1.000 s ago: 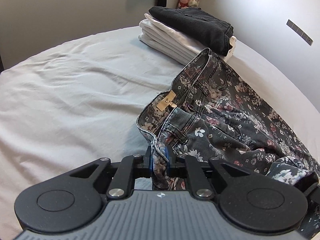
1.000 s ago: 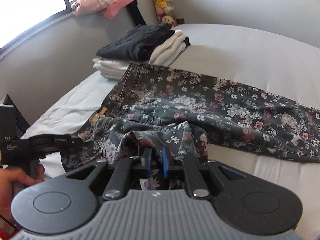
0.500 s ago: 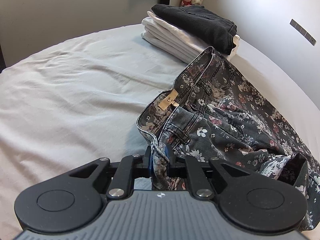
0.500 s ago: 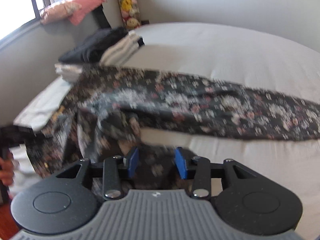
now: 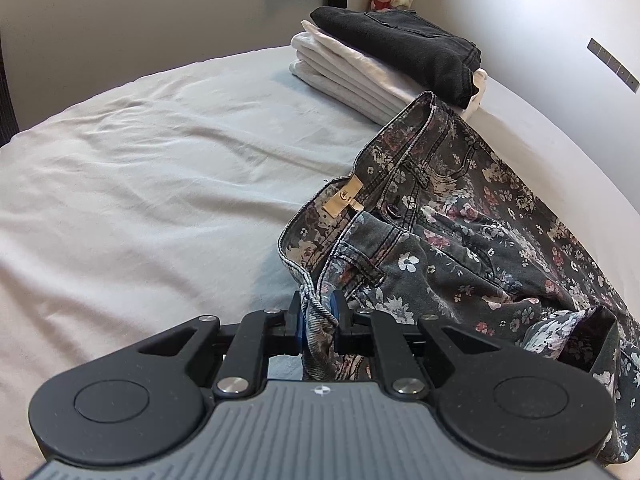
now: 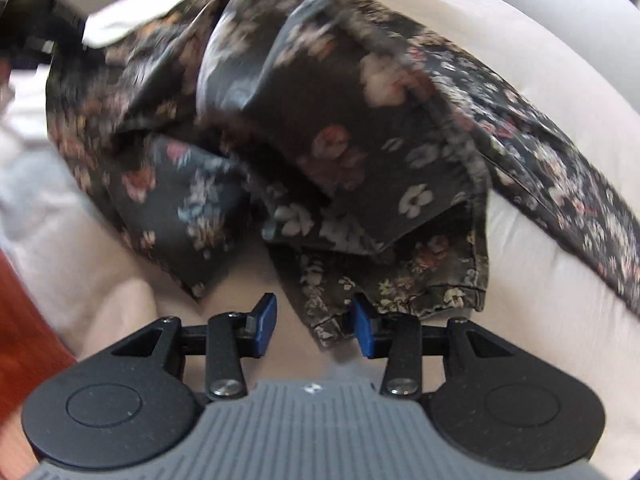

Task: Fold clothes
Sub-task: 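Pull the second leg out flat beside the first with the right tool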

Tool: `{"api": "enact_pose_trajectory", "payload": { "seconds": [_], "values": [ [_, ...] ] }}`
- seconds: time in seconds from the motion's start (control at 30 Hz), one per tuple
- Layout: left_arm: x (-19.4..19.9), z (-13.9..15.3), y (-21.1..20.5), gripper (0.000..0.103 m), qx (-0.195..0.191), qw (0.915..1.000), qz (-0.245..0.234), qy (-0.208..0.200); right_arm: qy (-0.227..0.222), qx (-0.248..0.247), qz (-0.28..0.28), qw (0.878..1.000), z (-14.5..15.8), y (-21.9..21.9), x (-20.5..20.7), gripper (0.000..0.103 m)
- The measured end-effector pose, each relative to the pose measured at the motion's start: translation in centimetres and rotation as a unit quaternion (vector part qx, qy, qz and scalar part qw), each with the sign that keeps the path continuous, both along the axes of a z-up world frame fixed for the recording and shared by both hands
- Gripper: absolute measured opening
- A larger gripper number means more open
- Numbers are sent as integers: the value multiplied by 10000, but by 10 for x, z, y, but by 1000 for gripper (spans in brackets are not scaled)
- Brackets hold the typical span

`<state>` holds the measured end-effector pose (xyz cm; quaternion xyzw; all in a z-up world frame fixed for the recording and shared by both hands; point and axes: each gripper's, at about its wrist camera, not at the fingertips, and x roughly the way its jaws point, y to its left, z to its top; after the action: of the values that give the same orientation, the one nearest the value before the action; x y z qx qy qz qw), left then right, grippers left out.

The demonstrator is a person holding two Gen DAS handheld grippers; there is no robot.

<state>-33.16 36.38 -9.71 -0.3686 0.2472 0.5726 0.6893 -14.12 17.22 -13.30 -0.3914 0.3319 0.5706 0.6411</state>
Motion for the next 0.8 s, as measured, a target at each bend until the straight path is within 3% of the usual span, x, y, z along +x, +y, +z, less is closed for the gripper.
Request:
{"api": "enact_pose_trajectory", "payload": {
  "seconds": [0.03,0.1,0.17,0.23,0.47,0.8],
  "values": [
    [0,0,0,13,9,10000,-4,9,-98,-24,74,9999,0,-1,-2,42],
    [2,0,0,13,7,10000,-7,43,-365,-67,181,9991,0,-3,-5,25],
    [2,0,0,13,-6,10000,11,36,-519,-80,230,9984,3,-8,-4,19],
    [-1,0,0,13,-14,10000,41,-12,-661,39,70,9978,12,-17,1,5],
    [-3,1,0,13,-24,9999,123,-63,-875,610,-1249,9864,72,-80,62,2],
    [-8,10,-1,12,-8,9996,212,-200,-1509,929,-3027,9365,124,-161,170,1]
  ]
}}
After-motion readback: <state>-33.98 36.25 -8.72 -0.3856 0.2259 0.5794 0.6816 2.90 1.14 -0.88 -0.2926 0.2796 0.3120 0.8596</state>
